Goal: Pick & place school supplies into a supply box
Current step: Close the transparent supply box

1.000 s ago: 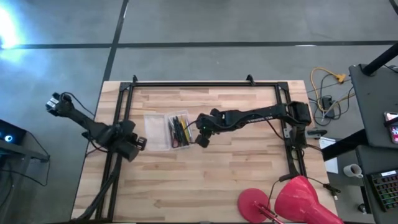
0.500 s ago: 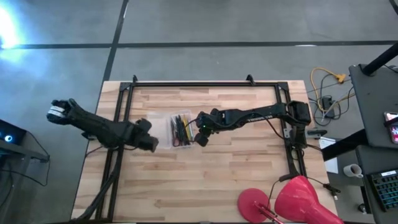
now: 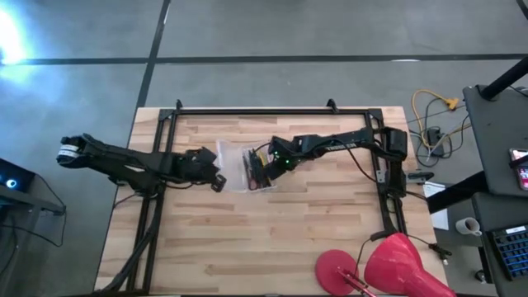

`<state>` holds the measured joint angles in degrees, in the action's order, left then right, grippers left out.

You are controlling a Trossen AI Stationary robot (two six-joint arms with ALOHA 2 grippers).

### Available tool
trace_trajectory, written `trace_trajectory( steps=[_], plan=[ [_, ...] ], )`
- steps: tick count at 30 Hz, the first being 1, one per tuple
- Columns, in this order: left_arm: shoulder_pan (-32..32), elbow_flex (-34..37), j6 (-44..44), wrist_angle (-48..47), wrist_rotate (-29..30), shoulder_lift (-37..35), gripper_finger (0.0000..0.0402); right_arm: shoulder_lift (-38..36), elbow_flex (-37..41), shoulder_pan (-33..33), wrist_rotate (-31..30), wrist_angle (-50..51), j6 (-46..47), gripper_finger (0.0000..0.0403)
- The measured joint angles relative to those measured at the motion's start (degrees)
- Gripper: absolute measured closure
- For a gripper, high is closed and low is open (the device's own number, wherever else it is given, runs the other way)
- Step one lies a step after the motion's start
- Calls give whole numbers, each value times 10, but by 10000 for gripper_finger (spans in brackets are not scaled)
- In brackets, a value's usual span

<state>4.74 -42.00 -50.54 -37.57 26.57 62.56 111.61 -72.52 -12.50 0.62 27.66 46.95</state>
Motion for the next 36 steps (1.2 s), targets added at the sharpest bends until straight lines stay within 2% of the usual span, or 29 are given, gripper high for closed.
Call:
trace_trajectory(
  steps=[9, 14, 20, 26, 30, 33, 36],
  plan=[
    [-54, 0, 98, 201, -16, 33, 401, 0, 2, 3, 28, -23, -7, 321],
    [-84, -2, 140, 257, -57, 70, 401, 0, 4, 24, 54, -61, -9, 321],
    [-92, -1, 145, 312, -109, 134, 401, -1, 4, 52, 61, -81, -21, 321],
    [-92, -1, 145, 342, -150, 192, 401, -43, 4, 85, 64, 6, -55, 321],
    [-92, -1, 148, 373, -180, 238, 401, -96, 8, 110, 8, 63, -72, 321],
    [-92, -7, 150, 397, -203, 270, 401, -124, 10, 108, -26, 45, -68, 321],
    [-92, -14, 146, 392, -223, 293, 401, -124, 10, 91, -33, 8, -57, 321]
  ],
)
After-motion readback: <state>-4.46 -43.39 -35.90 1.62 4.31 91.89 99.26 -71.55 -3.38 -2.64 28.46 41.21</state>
